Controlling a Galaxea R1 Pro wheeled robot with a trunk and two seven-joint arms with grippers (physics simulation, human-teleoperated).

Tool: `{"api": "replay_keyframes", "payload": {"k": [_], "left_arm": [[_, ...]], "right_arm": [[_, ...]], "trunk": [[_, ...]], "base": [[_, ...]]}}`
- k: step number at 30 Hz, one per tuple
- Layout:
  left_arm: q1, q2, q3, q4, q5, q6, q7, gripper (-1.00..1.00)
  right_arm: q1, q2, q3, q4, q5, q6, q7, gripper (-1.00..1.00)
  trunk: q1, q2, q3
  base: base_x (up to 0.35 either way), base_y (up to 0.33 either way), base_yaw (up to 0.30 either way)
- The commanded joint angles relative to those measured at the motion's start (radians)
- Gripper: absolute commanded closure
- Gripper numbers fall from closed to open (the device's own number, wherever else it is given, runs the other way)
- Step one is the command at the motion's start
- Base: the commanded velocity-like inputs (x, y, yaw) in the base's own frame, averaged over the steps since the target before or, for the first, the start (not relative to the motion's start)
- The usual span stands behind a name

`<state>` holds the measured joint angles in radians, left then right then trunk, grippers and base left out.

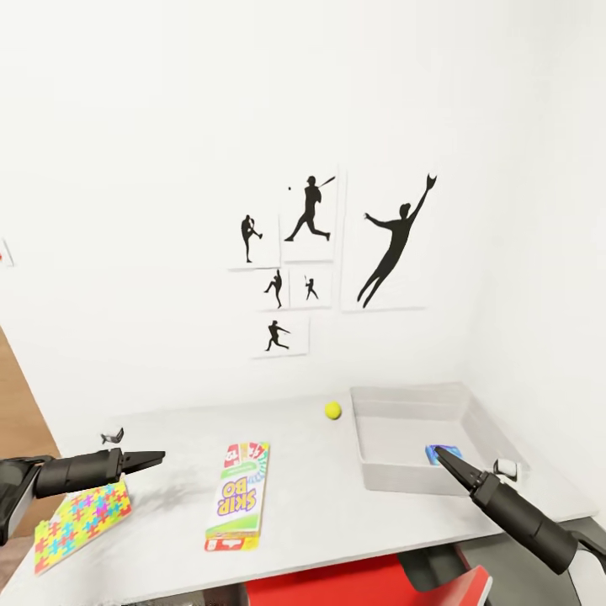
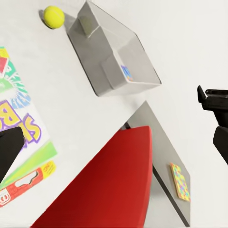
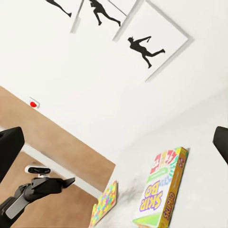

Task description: Put all the toys in the child's room - the three board games (two on the bed and one on the table), the two jigsaw puzzles on the table, and the tennis ball on the table - inside the toy box on the table in the child's room.

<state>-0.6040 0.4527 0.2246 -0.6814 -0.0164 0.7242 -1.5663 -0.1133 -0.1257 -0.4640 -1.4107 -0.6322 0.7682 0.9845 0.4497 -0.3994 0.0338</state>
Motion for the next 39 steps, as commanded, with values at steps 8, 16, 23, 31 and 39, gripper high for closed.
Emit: {"api": "replay_keyframes", "payload": {"k": [8,16,23,31,39], "left_arm": [[0.0,0.001,0.001,0.0,-0.002,0.011,-0.004,-1.0],[0.0,0.001,0.001,0.0,-0.002,0.011,-0.004,-1.0],[0.0,0.003,0.001,0.0,-0.002,0.011,-0.004,-1.0],[0.0,0.003,0.001,0.0,-0.002,0.011,-0.004,-1.0],[0.0,0.005,0.001,0.0,-0.002,0.011,-0.004,-1.0]], "right_arm": [[0.0,0.0,-0.001,0.002,-0.003,0.006,-0.002,-1.0],[0.0,0.001,0.002,0.002,-0.003,0.005,-0.009,-1.0],[0.0,0.001,0.002,0.002,-0.003,0.005,-0.012,-1.0],[0.0,0.001,0.004,0.002,-0.002,0.004,-0.015,-1.0],[0.0,0.002,0.005,0.001,0.0,0.003,-0.016,-1.0]], "trunk": [[0.0,-0.001,0.009],[0.0,-0.001,0.014],[0.0,-0.001,0.015],[0.0,-0.001,0.015],[0.0,-0.001,0.015]], "base": [[-0.124,0.046,0.203],[-0.256,0.174,0.269],[-0.263,0.191,0.279],[-0.108,0.074,0.285],[-0.008,0.005,0.287]]}}
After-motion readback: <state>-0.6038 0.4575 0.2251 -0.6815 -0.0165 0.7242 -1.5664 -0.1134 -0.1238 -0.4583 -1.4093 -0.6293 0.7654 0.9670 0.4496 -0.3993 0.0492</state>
